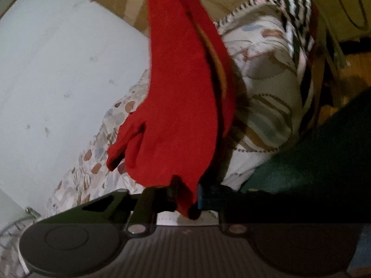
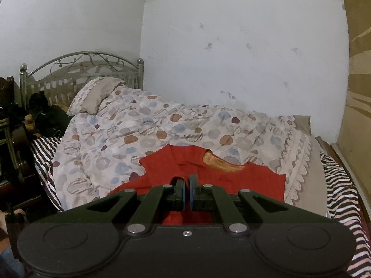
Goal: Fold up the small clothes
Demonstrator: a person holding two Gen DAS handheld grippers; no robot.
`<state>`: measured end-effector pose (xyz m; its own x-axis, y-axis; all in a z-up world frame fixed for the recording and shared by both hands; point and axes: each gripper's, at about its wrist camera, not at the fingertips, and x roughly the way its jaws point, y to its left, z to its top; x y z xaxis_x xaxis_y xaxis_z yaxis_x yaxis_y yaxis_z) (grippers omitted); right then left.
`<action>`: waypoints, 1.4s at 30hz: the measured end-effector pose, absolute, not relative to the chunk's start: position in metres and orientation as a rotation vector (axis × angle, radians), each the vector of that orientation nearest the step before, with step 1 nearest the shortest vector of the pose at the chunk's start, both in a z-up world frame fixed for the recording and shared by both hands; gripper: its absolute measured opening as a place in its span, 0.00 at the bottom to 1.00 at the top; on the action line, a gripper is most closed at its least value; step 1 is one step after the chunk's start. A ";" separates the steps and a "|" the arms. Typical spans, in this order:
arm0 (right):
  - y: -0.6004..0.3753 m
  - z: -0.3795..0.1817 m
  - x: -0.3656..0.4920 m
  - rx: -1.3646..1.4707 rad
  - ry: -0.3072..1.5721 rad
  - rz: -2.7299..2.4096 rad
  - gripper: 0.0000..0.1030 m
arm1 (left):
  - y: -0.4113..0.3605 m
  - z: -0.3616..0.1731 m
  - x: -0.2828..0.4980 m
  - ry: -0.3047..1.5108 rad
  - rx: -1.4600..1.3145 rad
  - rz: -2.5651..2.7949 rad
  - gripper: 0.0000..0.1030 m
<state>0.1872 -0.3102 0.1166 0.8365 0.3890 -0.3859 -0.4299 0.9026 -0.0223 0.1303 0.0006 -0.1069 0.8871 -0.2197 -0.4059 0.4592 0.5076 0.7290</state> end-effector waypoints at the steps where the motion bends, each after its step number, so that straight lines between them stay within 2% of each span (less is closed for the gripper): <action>1: -0.311 0.115 0.184 -0.114 0.384 0.432 0.02 | 0.004 -0.102 0.130 0.270 0.913 -0.414 0.11; 11: -0.310 0.057 0.121 -0.190 0.355 0.425 0.02 | 0.079 -0.044 0.127 0.179 0.375 -0.237 0.07; 19: -0.321 0.016 0.076 -0.109 0.250 0.341 0.02 | 0.076 -0.025 0.106 0.050 0.289 -0.262 0.06; 25: -0.336 0.029 0.054 -0.018 0.139 0.290 0.02 | 0.081 0.006 0.090 0.004 0.175 -0.274 0.06; 31: -0.350 0.065 0.019 0.030 0.036 0.322 0.02 | 0.093 0.051 0.046 -0.076 0.107 -0.293 0.06; 37: -0.360 0.095 -0.012 0.083 -0.038 0.337 0.02 | 0.097 0.088 0.017 -0.068 0.070 -0.318 0.06; 42: -0.374 0.105 0.012 0.131 -0.029 0.316 0.02 | 0.095 0.108 0.041 -0.006 0.039 -0.339 0.06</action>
